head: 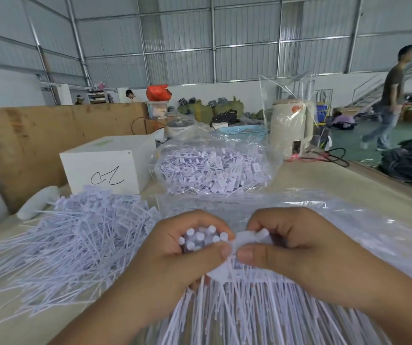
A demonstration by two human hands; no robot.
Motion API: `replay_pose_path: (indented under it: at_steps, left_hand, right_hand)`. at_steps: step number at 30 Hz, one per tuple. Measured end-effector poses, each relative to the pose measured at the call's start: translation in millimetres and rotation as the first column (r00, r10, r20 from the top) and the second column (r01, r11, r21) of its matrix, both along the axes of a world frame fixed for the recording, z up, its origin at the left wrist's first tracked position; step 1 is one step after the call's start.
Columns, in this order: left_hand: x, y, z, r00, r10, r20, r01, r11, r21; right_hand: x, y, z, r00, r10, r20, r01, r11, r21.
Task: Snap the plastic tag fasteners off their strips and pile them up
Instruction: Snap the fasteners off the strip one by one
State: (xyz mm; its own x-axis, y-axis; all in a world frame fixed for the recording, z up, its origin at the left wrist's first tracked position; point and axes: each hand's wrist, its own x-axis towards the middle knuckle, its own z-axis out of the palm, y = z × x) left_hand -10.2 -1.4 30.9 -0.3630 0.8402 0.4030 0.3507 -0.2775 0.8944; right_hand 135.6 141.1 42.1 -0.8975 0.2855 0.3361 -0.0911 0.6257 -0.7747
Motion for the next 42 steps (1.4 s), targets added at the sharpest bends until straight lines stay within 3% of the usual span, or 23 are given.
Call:
replay_pose_path:
  at_steps: [5, 13, 15, 19, 21, 26, 30, 32, 36, 42]
  left_hand:
    - [8.4, 3.3, 3.4, 0.983, 0.155, 0.099, -0.167, 0.977, 0.13]
    - [14.5, 6.8, 4.0, 0.957, 0.237, 0.166, -0.265, 0.948, 0.175]
    - [13.0, 5.7, 2.6, 0.953, 0.254, 0.165, -0.28, 0.946, 0.162]
    - [10.0, 2.6, 1.1, 0.959, 0.244, 0.142, -0.264, 0.954, 0.144]
    - [8.4, 2.4, 0.3, 0.956, 0.266, 0.127, -0.283, 0.949, 0.14]
    - [15.4, 8.2, 0.5, 0.929, 0.319, 0.187, -0.35, 0.922, 0.166]
    - [24.1, 8.8, 3.3, 0.925, 0.318, 0.206, -0.354, 0.92, 0.17]
    - [19.6, 5.3, 5.5, 0.918, 0.333, 0.214, -0.369, 0.916, 0.156]
    - [4.1, -0.4, 8.2, 0.954, 0.274, 0.119, -0.288, 0.95, 0.12]
    - [6.5, -1.6, 2.1, 0.998, 0.039, 0.046, -0.043, 0.994, 0.096]
  right_hand:
    - [-9.7, -19.8, -6.9, 0.966, -0.187, -0.181, 0.182, 0.982, -0.045]
    - [-18.0, -38.1, -16.0, 0.873, -0.376, -0.31, 0.43, 0.895, 0.124]
    - [-19.9, -35.9, -15.8, 0.885, -0.353, -0.303, 0.403, 0.907, 0.121]
    - [-9.8, -17.4, -4.2, 0.994, -0.06, -0.095, 0.047, 0.99, -0.136]
    - [-3.7, -9.0, 1.9, 1.0, -0.008, -0.016, 0.006, 0.994, -0.113]
    - [-9.0, -14.9, -4.6, 0.965, -0.223, -0.137, 0.215, 0.974, -0.067]
    - [-14.2, -14.9, -5.4, 0.847, -0.423, -0.323, 0.365, 0.903, -0.226]
    - [-8.4, -13.2, -0.9, 0.878, -0.355, -0.319, 0.295, 0.929, -0.223]
    - [-0.4, -12.6, 1.0, 0.985, 0.003, -0.175, -0.039, 0.978, -0.205]
    - [-1.4, -11.5, -5.2, 0.982, 0.187, -0.018, -0.187, 0.963, -0.195]
